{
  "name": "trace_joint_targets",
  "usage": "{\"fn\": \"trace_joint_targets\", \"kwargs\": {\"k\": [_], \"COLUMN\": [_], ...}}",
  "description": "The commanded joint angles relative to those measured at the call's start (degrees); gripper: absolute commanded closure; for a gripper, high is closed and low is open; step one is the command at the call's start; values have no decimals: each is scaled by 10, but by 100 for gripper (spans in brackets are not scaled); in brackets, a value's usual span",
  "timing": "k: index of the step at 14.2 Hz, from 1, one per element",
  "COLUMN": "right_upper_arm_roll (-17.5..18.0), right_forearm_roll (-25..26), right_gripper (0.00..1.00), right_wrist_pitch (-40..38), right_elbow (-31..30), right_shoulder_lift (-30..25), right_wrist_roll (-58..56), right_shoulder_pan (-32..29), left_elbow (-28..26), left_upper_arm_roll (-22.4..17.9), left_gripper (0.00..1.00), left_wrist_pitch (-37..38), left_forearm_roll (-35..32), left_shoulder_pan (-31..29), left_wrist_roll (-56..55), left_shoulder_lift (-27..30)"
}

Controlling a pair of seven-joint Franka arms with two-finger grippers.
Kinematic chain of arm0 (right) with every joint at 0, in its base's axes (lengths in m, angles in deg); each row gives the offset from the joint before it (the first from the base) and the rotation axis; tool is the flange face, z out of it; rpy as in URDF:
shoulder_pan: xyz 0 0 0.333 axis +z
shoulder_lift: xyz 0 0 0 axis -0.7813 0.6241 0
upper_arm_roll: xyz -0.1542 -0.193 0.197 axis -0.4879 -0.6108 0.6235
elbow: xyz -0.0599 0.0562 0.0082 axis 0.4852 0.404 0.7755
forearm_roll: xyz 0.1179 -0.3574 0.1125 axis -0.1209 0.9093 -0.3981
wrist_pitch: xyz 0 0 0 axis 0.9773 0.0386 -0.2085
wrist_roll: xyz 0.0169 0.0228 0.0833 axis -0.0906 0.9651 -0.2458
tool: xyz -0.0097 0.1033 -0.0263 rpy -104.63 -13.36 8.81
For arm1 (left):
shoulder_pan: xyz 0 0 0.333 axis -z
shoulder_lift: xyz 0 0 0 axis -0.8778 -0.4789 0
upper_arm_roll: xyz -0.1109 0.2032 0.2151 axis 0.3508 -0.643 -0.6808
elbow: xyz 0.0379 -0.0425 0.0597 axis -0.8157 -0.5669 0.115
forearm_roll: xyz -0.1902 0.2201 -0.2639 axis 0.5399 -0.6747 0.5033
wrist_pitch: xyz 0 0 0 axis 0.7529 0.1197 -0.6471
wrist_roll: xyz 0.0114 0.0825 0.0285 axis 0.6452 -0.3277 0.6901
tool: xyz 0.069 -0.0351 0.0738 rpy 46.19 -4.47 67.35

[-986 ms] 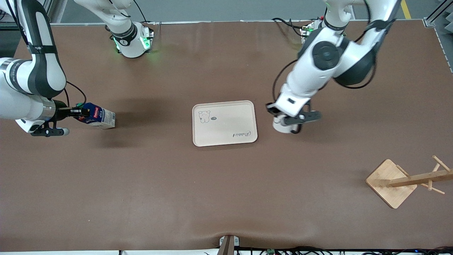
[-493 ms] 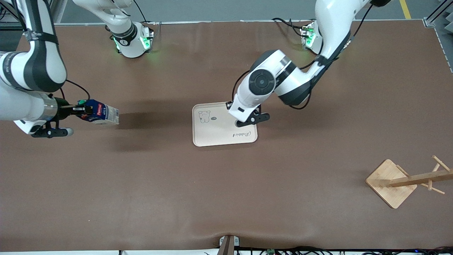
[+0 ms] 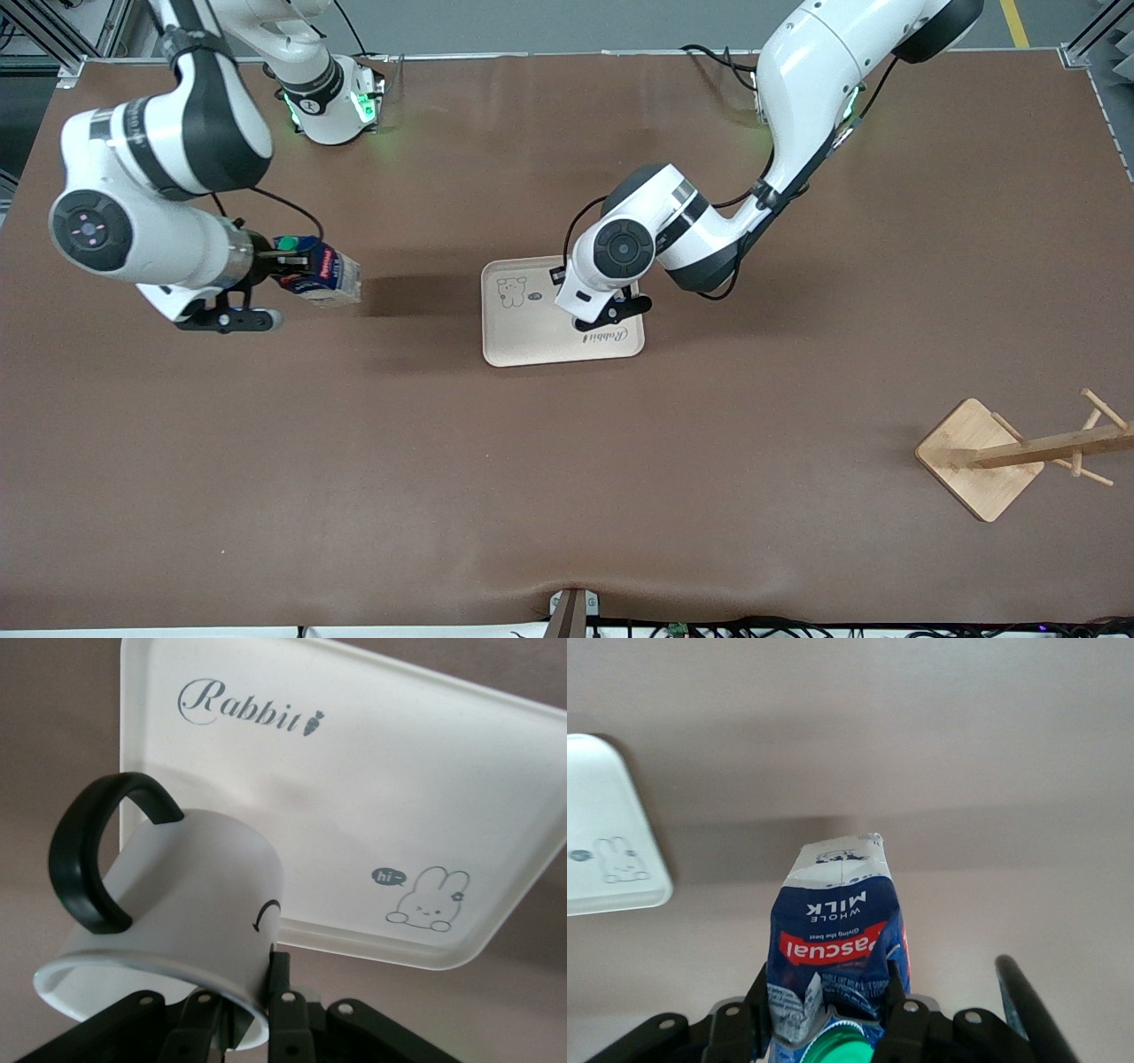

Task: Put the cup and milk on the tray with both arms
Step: 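Carry the mug to the tray while the right gripper lifts the carton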

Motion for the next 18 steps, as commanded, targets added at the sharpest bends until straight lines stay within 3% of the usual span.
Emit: {"fn": "trace_joint_targets", "kwargs": {"k": [1, 4, 5, 6, 7, 11, 15, 18], "right_upper_arm_roll": [43, 97, 118, 135, 150, 154, 154, 154], "right_forearm_roll": [-33, -48, -48, -46, -41, -42, -38, -22], "right_gripper": [78, 78, 78, 77, 77, 75, 74, 72], "right_wrist_pitch": [-7, -6, -4, 3, 17, 75, 161, 196], "right_elbow": [35, 80, 96, 108, 110, 110, 110, 110], "right_shoulder_lift": [17, 42, 56, 69, 76, 104, 148, 172], "right_wrist_roll": [60, 157, 195, 235, 267, 328, 367, 368], "right_shoulder_pan": [-6, -4, -4, -2, 2, 44, 90, 109], "left_elbow": [20, 19, 19, 19, 21, 29, 40, 40], "left_upper_arm_roll": [0, 0, -4, -15, -18, -19, -27, -27], "left_gripper": [100, 100, 93, 37, 0, 0, 0, 0], "left_wrist_pitch": [16, 15, 15, 16, 15, 16, 35, 61], "left_forearm_roll": [-12, -12, -12, -13, -13, -14, -28, -110], "left_shoulder_pan": [4, -1, -1, 1, 3, -10, -67, -103], "left_wrist_roll": [-12, -11, -11, -11, -10, -11, -5, -5], "left_shoulder_lift": [-29, -51, -54, -54, -50, -9, 86, 140]}}
